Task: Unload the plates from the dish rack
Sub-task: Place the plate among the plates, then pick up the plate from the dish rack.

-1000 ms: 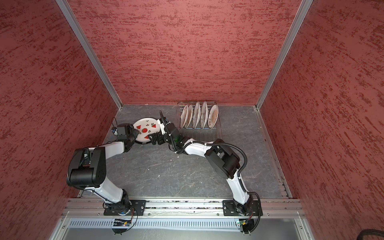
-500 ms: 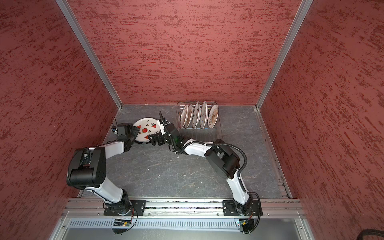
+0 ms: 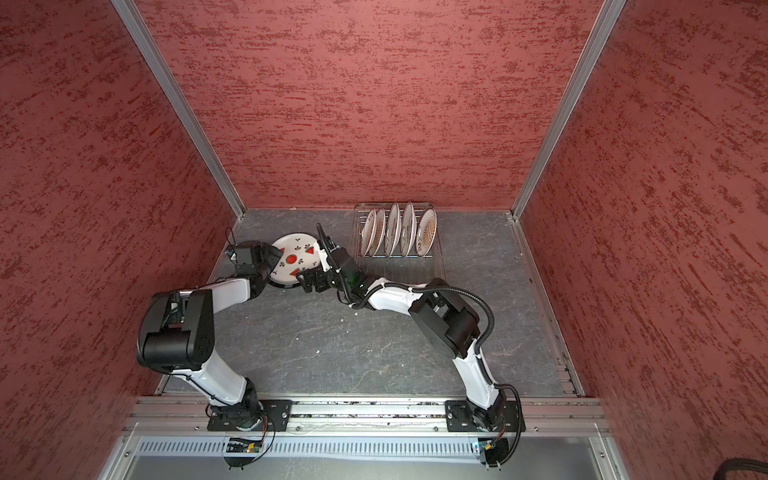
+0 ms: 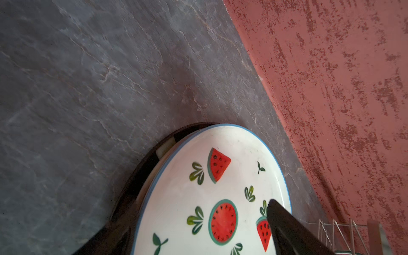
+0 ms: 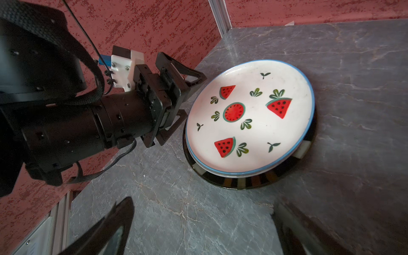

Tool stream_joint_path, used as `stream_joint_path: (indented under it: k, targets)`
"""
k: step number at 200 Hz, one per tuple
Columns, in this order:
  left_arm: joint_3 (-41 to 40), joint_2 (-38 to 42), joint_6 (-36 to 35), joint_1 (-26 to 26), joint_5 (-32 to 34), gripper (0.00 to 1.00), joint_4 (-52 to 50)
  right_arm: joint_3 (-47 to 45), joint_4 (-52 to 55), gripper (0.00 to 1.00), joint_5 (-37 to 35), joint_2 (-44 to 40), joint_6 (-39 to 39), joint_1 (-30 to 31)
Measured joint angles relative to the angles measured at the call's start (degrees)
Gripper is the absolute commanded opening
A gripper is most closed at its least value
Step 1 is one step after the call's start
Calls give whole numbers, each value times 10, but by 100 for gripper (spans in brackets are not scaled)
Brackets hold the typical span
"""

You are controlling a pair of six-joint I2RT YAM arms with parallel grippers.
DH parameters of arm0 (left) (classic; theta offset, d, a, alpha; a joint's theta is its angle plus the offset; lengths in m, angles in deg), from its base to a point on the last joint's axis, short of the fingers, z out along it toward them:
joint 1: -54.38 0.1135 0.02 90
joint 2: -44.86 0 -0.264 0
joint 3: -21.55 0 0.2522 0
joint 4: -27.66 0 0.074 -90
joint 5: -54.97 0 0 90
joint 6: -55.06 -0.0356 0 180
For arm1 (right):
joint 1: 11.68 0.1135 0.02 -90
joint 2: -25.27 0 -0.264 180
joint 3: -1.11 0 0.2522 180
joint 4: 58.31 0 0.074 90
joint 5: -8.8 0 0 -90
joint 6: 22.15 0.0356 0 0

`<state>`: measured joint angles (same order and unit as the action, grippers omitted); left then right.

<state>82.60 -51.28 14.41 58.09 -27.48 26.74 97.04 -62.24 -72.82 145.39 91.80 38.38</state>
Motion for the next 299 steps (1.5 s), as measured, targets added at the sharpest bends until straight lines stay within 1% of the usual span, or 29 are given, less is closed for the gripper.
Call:
stream_joint_path:
  k: [29, 51, 56, 63, 98, 118, 137, 171, 193, 212, 226, 250, 278, 299]
  targets:
    - [0, 4, -3, -2, 2, 92, -9, 0, 0, 99, 0, -1, 0, 1]
    - [-18, 33, 0, -1, 2, 93, -10, -2, 0, 99, -1, -3, 0, 1]
    - [-25, 44, 1, -1, 2, 94, -11, -3, -1, 99, -1, -5, 0, 1]
    - [-33, 61, 2, -1, 2, 100, -13, -6, -2, 99, -1, -9, 0, 1]
    - [-69, 154, 4, -2, 0, 100, -12, -39, -8, 99, -5, -45, 0, 5]
    - [-101, 221, 7, -5, -11, 99, -8, -62, -14, 99, -8, -74, 0, 7]
    - [-137, 292, 8, -21, -17, 100, -8, -83, -21, 99, -7, -103, 0, 7]
    - [-167, 414, 2, -63, -43, 100, -26, -108, -36, 99, 6, -145, 0, 9]
    - [-179, 485, -8, -96, -76, 99, -24, -114, -37, 99, 7, -165, 0, 9]
    - [-193, 529, -12, -140, -104, 99, -21, -134, -33, 99, -6, -194, -4, 9]
    - [-199, 552, -14, -181, -111, 100, -24, -154, -24, 99, -30, -226, -9, 9]
    - [-203, 590, -20, -246, -104, 99, -33, -189, -6, 99, -93, -288, -22, 9]
    - [-232, 629, -21, -290, -99, 99, -15, -231, 12, 99, -166, -349, -26, 9]
    - [-263, 630, -16, -320, -100, 99, 13, -233, 47, 99, -244, -361, -26, 9]
